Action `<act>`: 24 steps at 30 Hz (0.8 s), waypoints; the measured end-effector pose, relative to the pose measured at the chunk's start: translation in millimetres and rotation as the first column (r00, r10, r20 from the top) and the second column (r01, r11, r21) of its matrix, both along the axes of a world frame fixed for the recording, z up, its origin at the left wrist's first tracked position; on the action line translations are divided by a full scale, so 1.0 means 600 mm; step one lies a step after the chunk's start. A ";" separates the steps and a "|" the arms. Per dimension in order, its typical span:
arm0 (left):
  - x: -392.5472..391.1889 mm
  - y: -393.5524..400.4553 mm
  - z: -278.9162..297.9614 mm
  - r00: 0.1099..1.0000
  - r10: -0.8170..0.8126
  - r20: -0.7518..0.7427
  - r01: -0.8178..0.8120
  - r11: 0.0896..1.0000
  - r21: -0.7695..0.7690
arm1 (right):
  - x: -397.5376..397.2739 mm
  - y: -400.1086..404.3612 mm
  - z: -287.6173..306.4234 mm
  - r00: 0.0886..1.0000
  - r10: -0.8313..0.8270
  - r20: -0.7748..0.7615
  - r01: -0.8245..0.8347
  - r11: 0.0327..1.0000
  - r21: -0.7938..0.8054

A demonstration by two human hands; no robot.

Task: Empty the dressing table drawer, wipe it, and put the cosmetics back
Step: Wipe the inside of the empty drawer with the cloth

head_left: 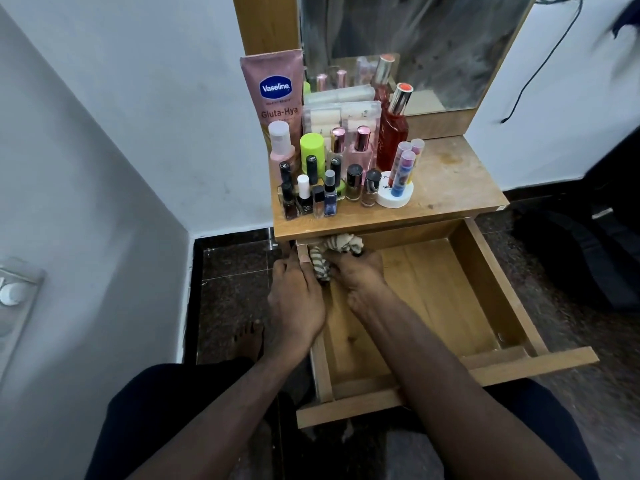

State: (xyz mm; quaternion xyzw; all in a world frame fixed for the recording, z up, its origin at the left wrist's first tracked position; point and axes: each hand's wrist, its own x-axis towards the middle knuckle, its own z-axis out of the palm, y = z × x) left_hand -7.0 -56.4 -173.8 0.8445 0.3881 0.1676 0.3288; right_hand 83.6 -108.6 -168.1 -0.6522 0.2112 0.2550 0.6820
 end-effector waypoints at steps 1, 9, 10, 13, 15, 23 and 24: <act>0.000 0.001 -0.001 1.000 0.000 0.004 0.000 1.000 0.004 | 0.011 -0.004 -0.003 0.998 -0.052 -0.035 0.053 0.998 0.019; 0.004 0.003 -0.008 1.000 0.012 -0.004 -0.012 1.000 0.021 | -0.015 0.015 0.005 0.994 0.080 0.068 -0.079 0.997 -0.017; 0.002 0.003 -0.008 1.000 0.005 -0.005 -0.004 0.999 0.035 | -0.003 0.007 0.004 0.997 0.068 0.038 -0.069 0.997 0.025; 0.000 0.004 -0.011 1.000 -0.019 0.011 0.019 0.998 0.054 | 0.045 -0.033 0.007 0.994 -0.102 -0.049 0.106 0.992 0.075; 0.000 0.005 -0.012 1.000 -0.025 0.015 0.024 0.998 0.052 | 0.080 -0.072 0.017 0.967 -0.250 -0.037 0.251 0.968 0.009; -0.001 0.000 -0.006 1.000 -0.015 0.009 0.015 1.000 0.020 | 0.111 -0.138 0.047 0.893 -0.423 0.152 0.448 0.867 -0.220; 0.000 0.000 -0.006 1.000 -0.016 0.005 0.016 1.000 0.022 | 0.099 -0.119 0.042 0.908 -0.387 0.159 0.415 0.879 -0.234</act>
